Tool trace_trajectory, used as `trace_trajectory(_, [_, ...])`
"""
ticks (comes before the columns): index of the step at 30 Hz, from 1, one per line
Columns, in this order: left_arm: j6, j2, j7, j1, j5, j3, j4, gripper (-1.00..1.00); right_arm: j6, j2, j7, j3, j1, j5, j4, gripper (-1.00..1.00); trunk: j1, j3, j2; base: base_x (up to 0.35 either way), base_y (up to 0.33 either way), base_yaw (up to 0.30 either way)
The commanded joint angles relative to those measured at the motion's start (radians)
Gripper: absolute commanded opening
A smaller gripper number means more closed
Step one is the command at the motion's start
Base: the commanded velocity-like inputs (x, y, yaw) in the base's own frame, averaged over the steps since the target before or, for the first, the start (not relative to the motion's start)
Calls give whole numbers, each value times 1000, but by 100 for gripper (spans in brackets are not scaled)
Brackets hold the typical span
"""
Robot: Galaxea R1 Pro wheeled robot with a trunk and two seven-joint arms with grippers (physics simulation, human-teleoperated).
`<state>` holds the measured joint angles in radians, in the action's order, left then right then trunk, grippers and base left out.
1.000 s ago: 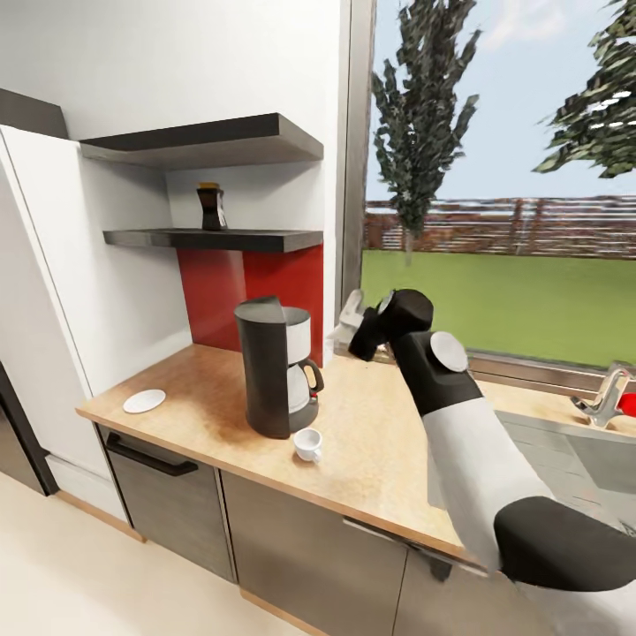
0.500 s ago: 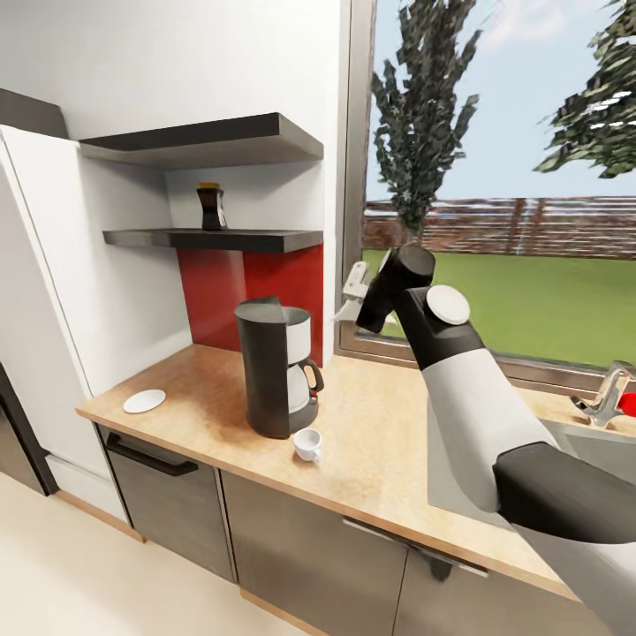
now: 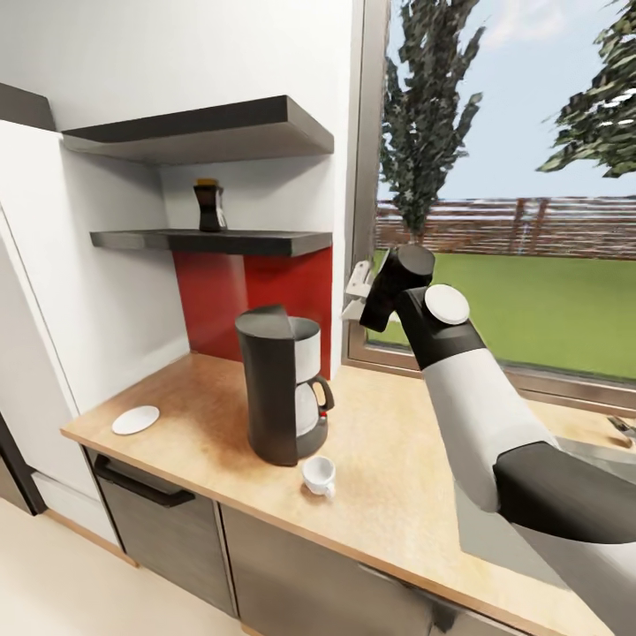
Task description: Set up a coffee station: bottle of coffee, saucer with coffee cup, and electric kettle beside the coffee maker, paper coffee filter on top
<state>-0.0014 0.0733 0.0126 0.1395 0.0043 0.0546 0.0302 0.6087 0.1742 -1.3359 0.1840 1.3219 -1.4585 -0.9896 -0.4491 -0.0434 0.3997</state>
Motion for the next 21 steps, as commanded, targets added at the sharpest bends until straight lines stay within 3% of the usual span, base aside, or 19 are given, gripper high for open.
trace_trajectory(1, [0, 0, 1, 0, 0, 5, 0, 100, 13, 0, -6, 2, 0, -9, 0, -100, -1, 0, 0, 323, 171, 0])
trace_trajectory(4, [0, 0, 1, 0, 0, 5, 0, 100, 13, 0, -6, 4, 1, -50, 1, -100, -1, 0, 0, 322, 175, 0])
trace_trajectory(8, [0, -2, 1, 0, 0, 4, 0, 100, 13, 0, -10, 9, 1, -143, 4, -100, -1, 0, 0, 318, 175, 0])
trace_trajectory(9, [0, -2, 1, 0, 0, 4, 0, 100, 12, 0, -20, 19, 1, -167, 5, -100, -1, 0, 0, 269, 134, 0])
trace_trajectory(11, [-1, -2, 1, 0, 0, 4, 0, 100, 11, 0, -88, 96, 1, -228, 6, -100, -1, 0, 0, 110, 52, 0])
trace_trajectory(14, [-3, -2, 1, 0, 0, 4, 0, 100, 10, 0, -141, 170, 1, -254, 4, -100, -1, 0, 0, 31, 15, 0])
trace_trajectory(21, [-7, 0, 1, 0, 1, 4, 0, 100, 10, 0, -156, 194, 1, -261, 3, -100, -1, 0, 0, 4, 2, 0])
